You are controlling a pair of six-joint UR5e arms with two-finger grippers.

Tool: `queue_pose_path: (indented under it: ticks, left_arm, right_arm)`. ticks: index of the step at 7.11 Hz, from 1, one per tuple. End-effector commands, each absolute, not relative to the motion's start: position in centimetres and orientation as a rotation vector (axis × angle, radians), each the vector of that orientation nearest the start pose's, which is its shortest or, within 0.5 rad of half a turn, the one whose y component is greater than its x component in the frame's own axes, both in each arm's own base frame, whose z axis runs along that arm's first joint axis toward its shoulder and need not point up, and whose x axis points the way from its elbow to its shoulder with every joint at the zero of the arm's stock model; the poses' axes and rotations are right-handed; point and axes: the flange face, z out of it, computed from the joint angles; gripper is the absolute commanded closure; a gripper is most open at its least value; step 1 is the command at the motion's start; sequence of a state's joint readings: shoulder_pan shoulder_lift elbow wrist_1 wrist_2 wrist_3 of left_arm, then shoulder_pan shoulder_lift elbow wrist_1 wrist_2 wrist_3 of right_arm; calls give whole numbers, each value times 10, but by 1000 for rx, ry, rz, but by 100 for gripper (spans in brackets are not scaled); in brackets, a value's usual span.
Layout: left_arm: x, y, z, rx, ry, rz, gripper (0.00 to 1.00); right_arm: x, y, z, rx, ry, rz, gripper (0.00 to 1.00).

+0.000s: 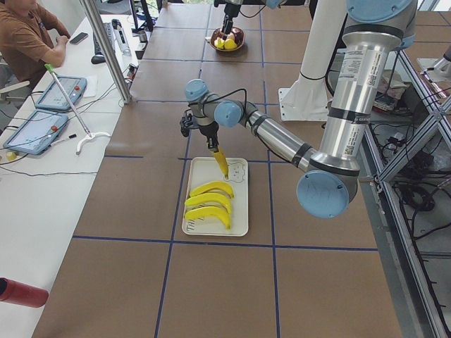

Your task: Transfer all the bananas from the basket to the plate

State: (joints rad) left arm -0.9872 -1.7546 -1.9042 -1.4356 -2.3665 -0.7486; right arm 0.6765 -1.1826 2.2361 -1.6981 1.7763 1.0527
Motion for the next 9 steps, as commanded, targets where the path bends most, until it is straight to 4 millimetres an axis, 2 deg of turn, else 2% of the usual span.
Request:
queue_pose_path:
  ticks: [1,6,9]
  left_arm:
    - [253,-481,426,-265,860,0,100]
    - [264,-484,446,-347,876,-5,98]
    - [278,-482,465,-381,854,0,95]
  right_arm:
    - [-313,-396,194,361,-870,52,0]
    - [-313,-396,195,359,-868,53,0]
    - [-313,-396,199,356,-861,55,0]
